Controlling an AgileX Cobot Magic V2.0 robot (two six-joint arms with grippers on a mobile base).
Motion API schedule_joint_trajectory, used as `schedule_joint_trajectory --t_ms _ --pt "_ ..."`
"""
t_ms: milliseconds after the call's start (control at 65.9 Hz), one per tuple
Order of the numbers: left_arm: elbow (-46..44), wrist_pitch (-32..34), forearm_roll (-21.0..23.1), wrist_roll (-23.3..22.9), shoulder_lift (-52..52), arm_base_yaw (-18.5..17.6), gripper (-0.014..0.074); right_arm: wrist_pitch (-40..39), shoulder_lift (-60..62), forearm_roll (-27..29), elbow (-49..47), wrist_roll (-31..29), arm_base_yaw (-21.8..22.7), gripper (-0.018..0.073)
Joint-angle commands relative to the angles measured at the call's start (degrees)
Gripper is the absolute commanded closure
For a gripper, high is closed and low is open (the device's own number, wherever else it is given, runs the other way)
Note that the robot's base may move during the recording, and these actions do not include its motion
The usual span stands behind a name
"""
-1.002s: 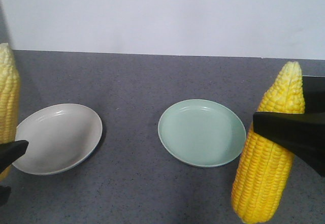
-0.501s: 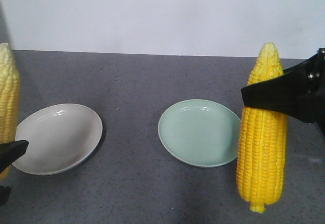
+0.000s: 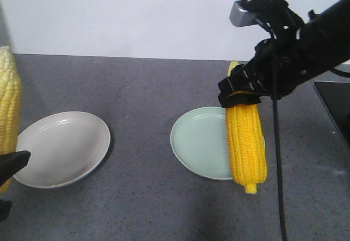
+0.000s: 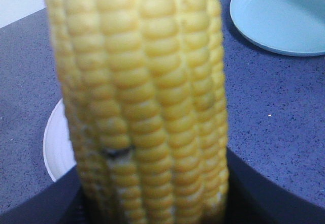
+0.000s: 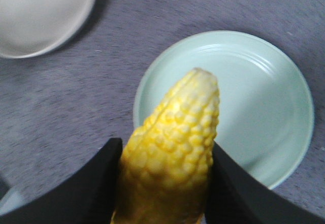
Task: Distribute corn equally
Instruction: 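Lower the right gripper's cob onto the pale green plate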
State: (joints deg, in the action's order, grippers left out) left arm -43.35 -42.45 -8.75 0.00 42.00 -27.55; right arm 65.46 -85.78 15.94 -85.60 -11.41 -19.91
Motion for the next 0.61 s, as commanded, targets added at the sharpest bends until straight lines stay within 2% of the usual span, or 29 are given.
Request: schedule_joint_trajectory --t_ms 0,592 --pt "-1.61 3.78 -0.2 0.0 -0.24 -0.08 0.0279 0.15 -3.62 -3.93 -6.13 4.79 -0.35 0.0327" --pt "-1.61 3.79 -0.14 0.0 -0.24 -0.08 0.0279 5.54 -24.88 -9.92 -21.95 13.51 -0.24 0.0314"
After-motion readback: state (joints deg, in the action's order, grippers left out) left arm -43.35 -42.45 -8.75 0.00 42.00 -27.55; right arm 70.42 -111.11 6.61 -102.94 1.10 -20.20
